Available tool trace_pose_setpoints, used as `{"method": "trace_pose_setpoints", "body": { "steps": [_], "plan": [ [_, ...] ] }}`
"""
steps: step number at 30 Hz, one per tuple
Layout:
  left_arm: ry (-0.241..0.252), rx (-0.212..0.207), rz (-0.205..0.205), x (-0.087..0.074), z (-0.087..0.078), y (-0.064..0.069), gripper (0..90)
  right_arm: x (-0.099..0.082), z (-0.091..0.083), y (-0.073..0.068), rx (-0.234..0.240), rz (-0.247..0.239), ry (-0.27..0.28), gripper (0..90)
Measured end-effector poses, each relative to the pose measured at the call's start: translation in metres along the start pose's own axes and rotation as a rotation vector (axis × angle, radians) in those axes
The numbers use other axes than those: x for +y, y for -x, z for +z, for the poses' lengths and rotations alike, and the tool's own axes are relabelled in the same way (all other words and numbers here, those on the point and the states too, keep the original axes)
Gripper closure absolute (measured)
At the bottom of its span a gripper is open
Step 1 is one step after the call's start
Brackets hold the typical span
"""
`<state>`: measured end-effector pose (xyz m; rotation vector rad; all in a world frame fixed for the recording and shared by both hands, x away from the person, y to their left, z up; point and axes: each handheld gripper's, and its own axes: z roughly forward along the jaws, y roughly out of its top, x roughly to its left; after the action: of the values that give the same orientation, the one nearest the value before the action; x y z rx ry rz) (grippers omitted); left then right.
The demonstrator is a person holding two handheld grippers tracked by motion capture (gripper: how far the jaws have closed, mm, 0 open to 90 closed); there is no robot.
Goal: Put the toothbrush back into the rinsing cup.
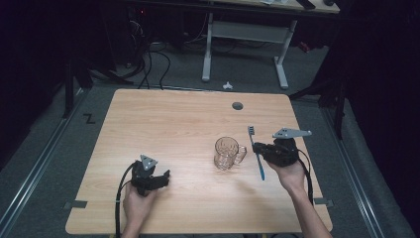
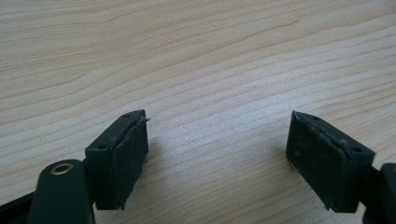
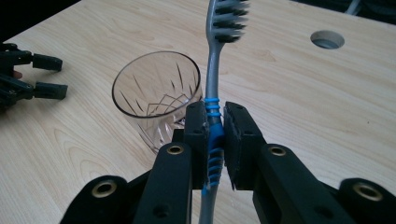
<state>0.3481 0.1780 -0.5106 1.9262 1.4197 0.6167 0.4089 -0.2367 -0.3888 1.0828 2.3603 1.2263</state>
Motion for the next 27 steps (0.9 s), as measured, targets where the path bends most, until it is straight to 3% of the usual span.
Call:
{"method": "trace_pose_setpoints", "body": {
  "steps": [4,27],
  "plan": [
    [0.0,0.0,0.0,0.0,0.0,0.0,21.4,0.007,0.0,-0.004,-0.001,-0.026,0.012,80.4],
    [0.0,0.0,0.0,0.0,0.0,0.0,21.3,0.035,0.002,-0.009,-0.015,-0.056,0.104,80.4]
  ]
}}
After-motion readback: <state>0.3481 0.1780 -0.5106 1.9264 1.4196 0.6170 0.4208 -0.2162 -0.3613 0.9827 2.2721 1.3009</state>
